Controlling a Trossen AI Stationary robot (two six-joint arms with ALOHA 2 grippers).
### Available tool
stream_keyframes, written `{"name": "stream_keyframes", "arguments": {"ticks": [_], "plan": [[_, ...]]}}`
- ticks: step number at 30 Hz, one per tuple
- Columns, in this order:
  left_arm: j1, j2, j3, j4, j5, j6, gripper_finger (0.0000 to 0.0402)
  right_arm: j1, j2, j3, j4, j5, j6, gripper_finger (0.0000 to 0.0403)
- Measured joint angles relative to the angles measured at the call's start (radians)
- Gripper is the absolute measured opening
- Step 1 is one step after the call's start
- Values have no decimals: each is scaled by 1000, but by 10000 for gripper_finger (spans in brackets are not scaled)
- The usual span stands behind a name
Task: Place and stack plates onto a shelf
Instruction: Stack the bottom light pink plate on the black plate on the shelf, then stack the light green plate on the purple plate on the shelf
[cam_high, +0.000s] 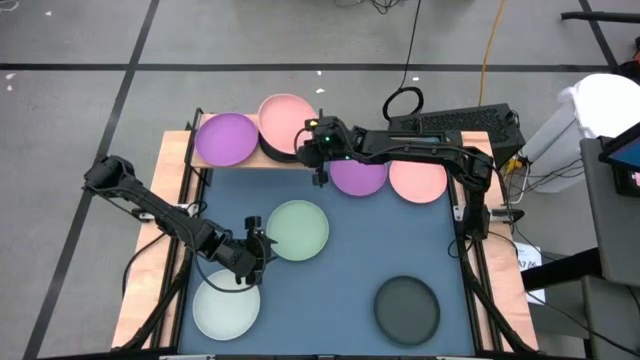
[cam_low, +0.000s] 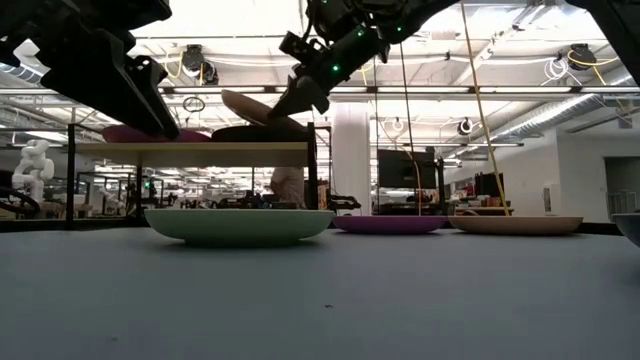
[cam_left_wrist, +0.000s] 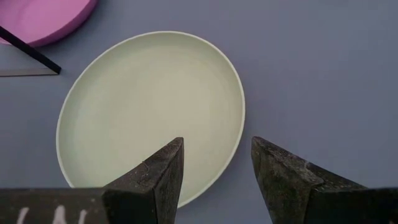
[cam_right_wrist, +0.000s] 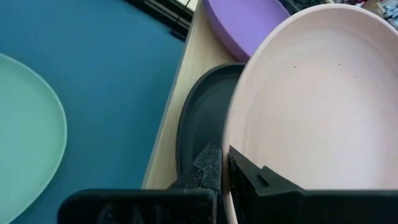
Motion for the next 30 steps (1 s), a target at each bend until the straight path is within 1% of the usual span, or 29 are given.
{"name": "stream_keyframes", "arguments": {"ticks": [7,18,25,30], "plan": [[0,0,0,1,0,-2,193,0,0,0,-7,0,-21,4],[0,0,0,1,0,-2,193,1,0,0,-13,0,-20,44],[0,0,0,1,0,-3,193,21,0,0,-13,81,-40,56],[0,0,0,2,0,-4,193,35,0,0,-13,85,-43,56]]}}
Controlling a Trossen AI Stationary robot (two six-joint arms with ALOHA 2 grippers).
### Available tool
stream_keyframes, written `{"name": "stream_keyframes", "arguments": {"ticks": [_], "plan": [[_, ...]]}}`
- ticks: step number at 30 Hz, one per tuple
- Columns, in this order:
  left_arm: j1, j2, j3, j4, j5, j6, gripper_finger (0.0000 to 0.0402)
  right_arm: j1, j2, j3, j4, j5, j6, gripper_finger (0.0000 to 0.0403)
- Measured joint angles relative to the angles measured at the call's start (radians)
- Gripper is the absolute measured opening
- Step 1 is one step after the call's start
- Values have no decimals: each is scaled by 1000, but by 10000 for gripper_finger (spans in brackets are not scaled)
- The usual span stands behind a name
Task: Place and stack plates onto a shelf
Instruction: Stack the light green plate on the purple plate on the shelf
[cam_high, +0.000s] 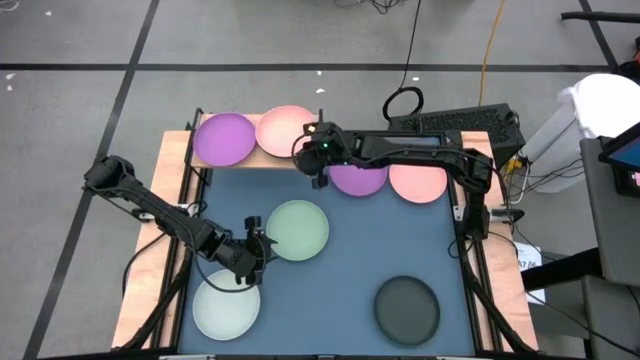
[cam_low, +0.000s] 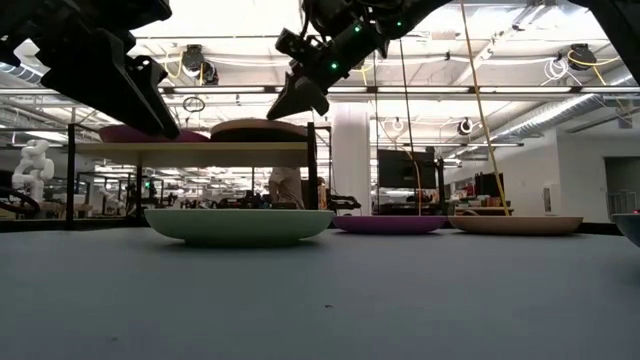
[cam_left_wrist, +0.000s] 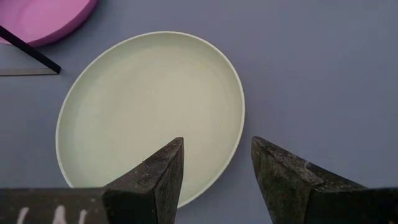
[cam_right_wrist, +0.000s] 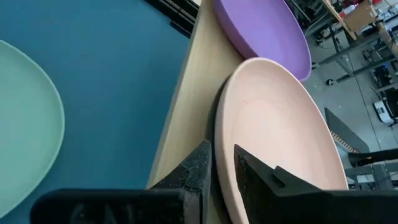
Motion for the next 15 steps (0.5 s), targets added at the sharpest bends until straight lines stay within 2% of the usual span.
{"name": "stream_keyframes", "arguments": {"ticks": [3,8,15], "plan": [[0,0,0,0,0,-1,193,11,-2,0,0,5,4,56],[0,0,0,4,0,-6,193,49,-53,-2,-41,77,56,56],[-2,1,0,13,5,-44,193,118,-187,-6,-237,71,273,57]]}}
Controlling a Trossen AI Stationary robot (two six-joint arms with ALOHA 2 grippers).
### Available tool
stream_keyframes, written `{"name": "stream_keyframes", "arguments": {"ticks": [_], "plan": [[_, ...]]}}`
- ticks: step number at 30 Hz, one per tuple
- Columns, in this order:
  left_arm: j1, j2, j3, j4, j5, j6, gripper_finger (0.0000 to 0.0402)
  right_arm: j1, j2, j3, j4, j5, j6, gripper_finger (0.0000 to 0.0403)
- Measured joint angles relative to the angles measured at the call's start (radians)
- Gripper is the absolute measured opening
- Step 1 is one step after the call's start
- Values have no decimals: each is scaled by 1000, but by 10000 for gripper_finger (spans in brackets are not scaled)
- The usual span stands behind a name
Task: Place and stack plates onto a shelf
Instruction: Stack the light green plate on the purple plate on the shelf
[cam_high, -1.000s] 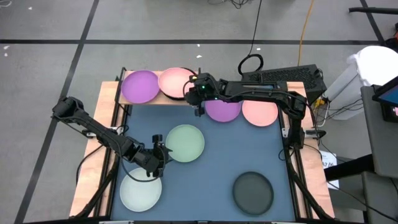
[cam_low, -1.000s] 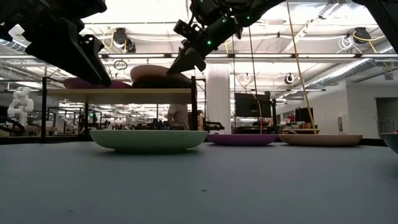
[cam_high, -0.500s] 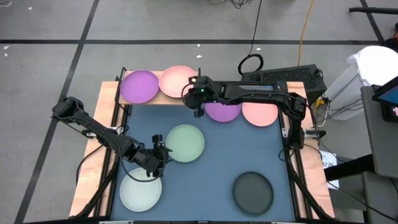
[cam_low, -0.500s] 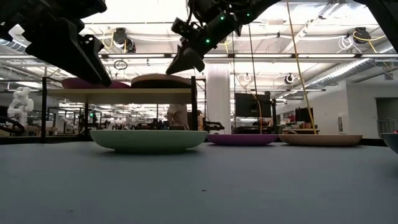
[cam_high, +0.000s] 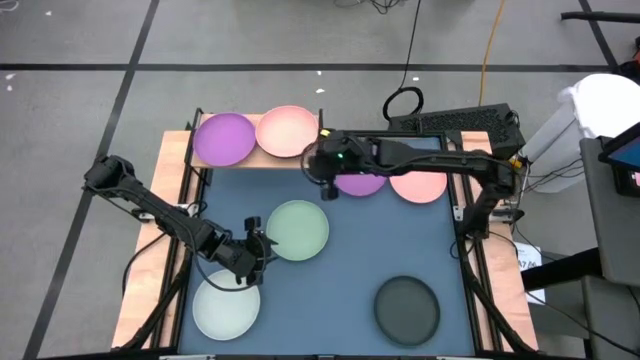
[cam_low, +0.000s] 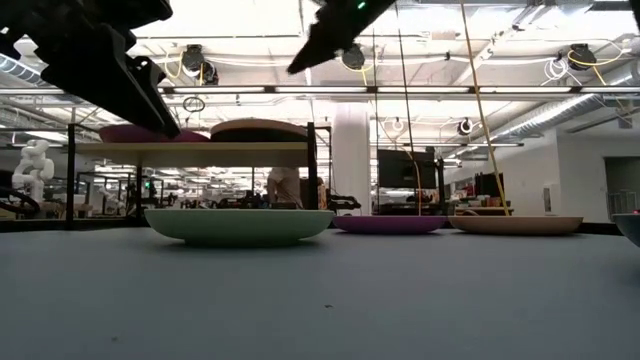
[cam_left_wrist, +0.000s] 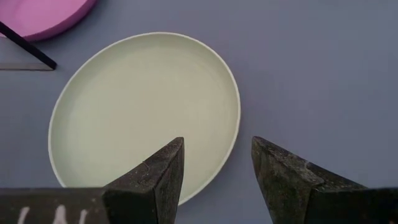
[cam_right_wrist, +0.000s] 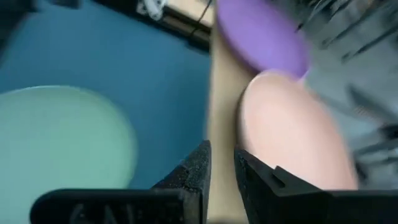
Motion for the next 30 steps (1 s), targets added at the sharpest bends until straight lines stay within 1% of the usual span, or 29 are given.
{"name": "stream_keyframes", "arguments": {"ticks": [3,5,7,10,13,16,20,24,26,30], "plan": [[-8,0,0,1,0,-8,193,37,-66,-54,-82,-2,103,57],[-17,0,0,4,0,-7,193,67,-124,-133,-92,-2,160,57],[-22,0,0,11,1,-5,193,98,-185,-230,-56,-3,220,57],[-36,1,0,18,1,16,193,147,-285,-406,50,-4,321,57],[-49,30,0,43,3,62,193,195,-380,-603,229,-3,398,57],[-52,73,0,86,1,124,193,236,-462,-783,417,-3,436,57],[-43,135,1,120,23,185,193,275,-541,-982,672,-3,505,57],[-42,155,0,131,31,207,178,305,-590,-1111,842,-4,560,57],[-27,153,1,140,34,207,164,315,-605,-1152,875,-3,565,57],[12,153,1,135,93,208,140,322,-611,-1189,895,-2,574,57]]}}
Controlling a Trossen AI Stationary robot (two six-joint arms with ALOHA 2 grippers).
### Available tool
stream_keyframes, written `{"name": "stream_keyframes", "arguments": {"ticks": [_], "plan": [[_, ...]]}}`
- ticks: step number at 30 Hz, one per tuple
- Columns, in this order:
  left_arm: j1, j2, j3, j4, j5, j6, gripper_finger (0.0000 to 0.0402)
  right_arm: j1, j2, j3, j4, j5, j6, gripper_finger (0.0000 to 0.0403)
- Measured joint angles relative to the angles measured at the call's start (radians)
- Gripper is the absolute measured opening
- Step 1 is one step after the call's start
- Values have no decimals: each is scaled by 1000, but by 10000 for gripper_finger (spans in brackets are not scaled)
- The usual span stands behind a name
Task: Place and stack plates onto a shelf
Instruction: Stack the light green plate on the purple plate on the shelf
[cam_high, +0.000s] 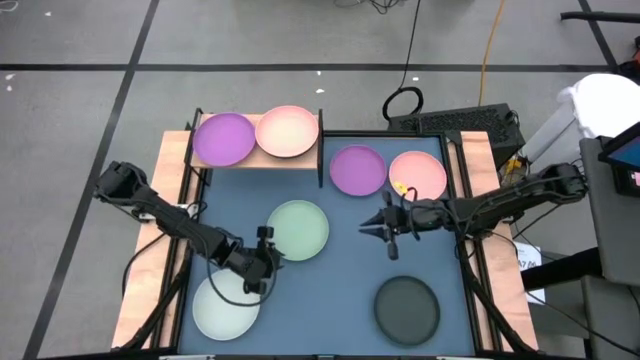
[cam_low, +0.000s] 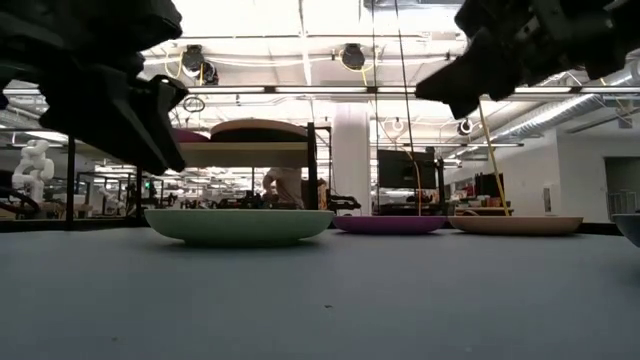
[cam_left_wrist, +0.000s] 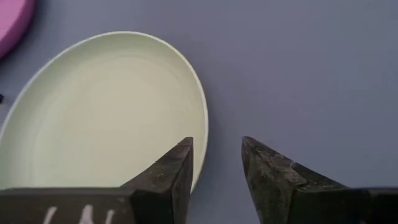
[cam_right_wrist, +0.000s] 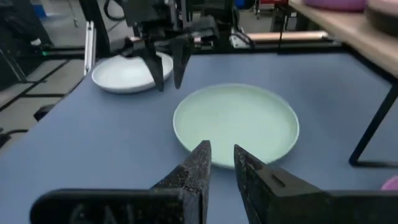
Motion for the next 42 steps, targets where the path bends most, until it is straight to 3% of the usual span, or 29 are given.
{"name": "stream_keyframes", "arguments": {"ticks": [9,17,26,42], "plan": [[46,39,1,-11,43,85,130,28,11,-17,2,-1,66,57],[66,105,-1,-11,-16,134,130,58,11,-17,1,1,54,57],[71,173,0,-8,40,139,128,59,11,-17,1,2,54,57],[71,181,2,23,18,141,24,59,11,-16,1,2,54,57]]}}
